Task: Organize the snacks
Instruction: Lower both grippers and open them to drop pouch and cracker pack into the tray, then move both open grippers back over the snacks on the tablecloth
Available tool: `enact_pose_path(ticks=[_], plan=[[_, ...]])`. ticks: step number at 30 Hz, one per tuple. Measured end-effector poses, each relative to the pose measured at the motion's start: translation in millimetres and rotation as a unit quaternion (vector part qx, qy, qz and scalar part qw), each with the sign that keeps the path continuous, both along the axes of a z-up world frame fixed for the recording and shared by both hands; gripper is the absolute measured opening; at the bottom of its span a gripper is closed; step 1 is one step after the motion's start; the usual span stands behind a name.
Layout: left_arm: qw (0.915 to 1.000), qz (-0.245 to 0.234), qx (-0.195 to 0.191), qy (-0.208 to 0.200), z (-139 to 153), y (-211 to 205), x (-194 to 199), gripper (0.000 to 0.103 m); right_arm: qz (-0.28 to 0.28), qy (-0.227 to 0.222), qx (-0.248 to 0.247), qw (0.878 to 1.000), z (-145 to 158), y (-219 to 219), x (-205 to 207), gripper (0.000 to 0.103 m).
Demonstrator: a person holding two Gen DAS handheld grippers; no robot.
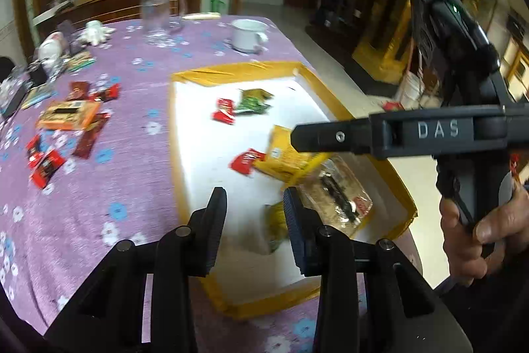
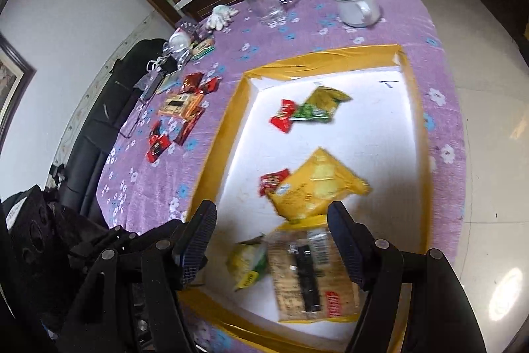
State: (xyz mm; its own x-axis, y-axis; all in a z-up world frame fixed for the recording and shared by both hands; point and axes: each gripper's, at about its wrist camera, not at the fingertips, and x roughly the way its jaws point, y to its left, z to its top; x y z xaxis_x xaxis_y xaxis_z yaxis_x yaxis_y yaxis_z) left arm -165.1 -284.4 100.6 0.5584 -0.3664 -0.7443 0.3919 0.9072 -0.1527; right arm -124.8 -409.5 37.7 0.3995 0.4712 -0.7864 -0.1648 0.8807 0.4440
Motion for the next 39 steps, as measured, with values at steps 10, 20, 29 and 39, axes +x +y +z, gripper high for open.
enact_pose_path(ticks=[10,20,29,39], plan=[[0.9952,0.094,-0.017,-0.025,6.6,72.0,-14.9,0.033,0.073,-0.022,-0.014,0.997,16.7,69.7,7.6,0.072],[0.9808,0.190,-0.032,-0.028,3.9,147.6,-33.9,0.033,0.164,-0.019,-0.029,0.986,16.4,158.7,7.5,0.072],[0.9715,0.233,-0.026,-0.031,4.4,200.2,-43.2,0.033,0.209,-0.009,-0.030,0.977,11.6,220.3,7.8,0.072],[0.9727,0.230,-0.013,-0.029,2.7,234.5,-43.0,0.033,0.200,0.008,-0.024,0.979,4.1,257.7,12.3,0.072]])
